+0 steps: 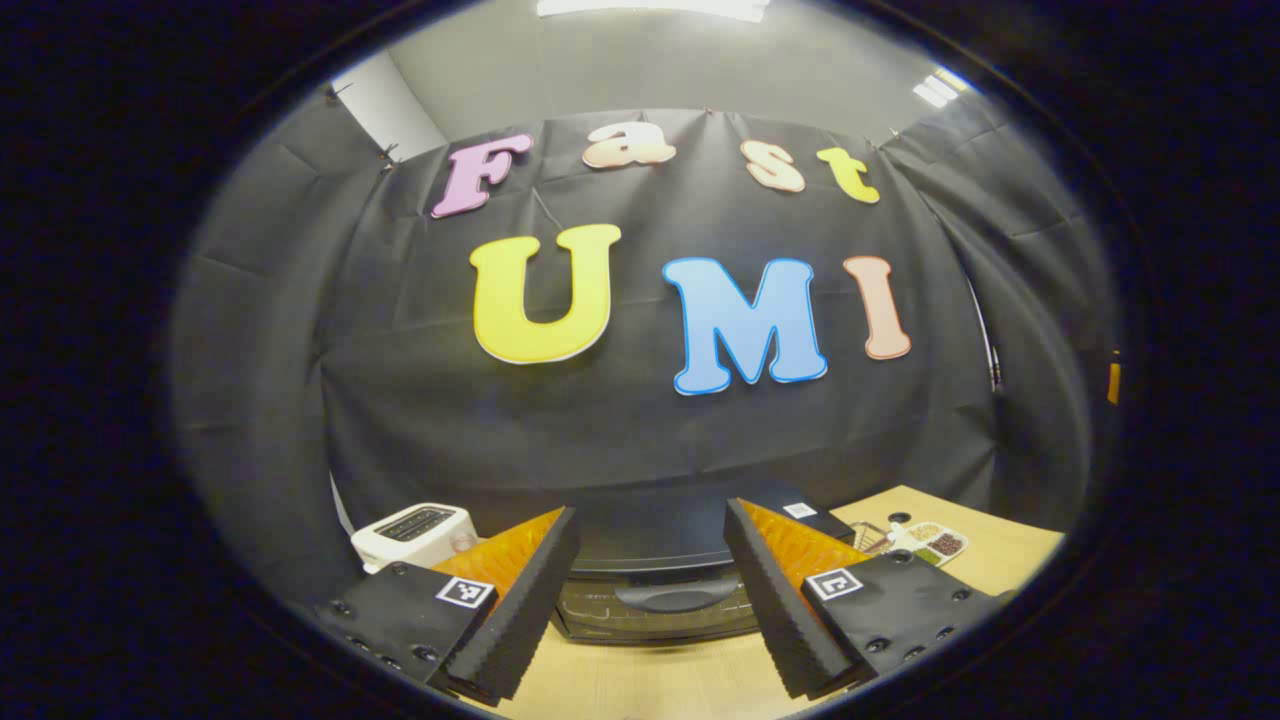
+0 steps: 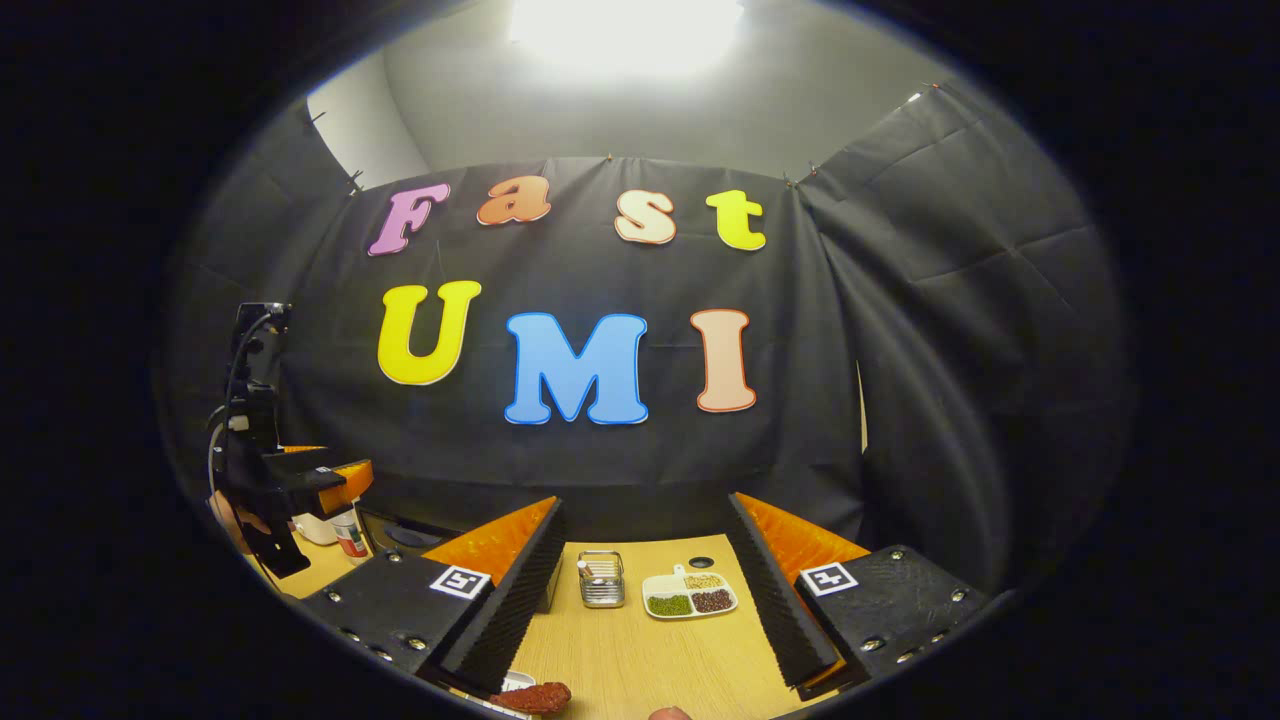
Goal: Open the electric oven with the left hand, put the food in, and close the electric oven.
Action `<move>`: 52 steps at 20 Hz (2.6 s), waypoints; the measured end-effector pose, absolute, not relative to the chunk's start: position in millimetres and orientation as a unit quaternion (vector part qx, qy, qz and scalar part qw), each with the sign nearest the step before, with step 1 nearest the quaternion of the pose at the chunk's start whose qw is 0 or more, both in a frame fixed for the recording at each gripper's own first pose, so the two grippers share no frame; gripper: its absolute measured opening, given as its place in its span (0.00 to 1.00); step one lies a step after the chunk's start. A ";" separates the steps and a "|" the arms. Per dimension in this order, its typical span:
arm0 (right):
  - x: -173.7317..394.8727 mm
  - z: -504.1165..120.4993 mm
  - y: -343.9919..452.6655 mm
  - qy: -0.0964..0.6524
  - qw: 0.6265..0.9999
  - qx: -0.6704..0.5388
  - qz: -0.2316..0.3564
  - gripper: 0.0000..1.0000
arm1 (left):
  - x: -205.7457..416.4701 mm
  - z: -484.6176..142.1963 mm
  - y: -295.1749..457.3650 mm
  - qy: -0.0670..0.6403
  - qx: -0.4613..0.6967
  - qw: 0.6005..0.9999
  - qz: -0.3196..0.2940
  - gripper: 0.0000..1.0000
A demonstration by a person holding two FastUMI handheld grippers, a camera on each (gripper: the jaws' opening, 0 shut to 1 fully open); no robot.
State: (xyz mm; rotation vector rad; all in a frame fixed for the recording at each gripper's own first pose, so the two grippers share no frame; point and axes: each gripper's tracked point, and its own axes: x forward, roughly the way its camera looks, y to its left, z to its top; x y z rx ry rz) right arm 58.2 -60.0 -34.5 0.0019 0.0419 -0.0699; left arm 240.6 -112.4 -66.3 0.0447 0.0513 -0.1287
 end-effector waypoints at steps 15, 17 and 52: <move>62.7 -43.2 -64.3 0.054 0.993 -0.033 -0.095 0.97 | 326.3 -188.1 -133.5 0.113 0.009 0.990 -0.090 1.00; 61.1 -45.4 -63.1 0.058 0.994 -0.030 -0.093 0.97 | 324.6 -188.2 -134.0 0.114 0.009 0.990 -0.082 1.00; 28.7 -81.9 -49.6 0.119 0.992 -0.044 -0.004 0.97 | 169.3 -314.0 -131.9 0.244 0.019 0.967 -0.066 0.98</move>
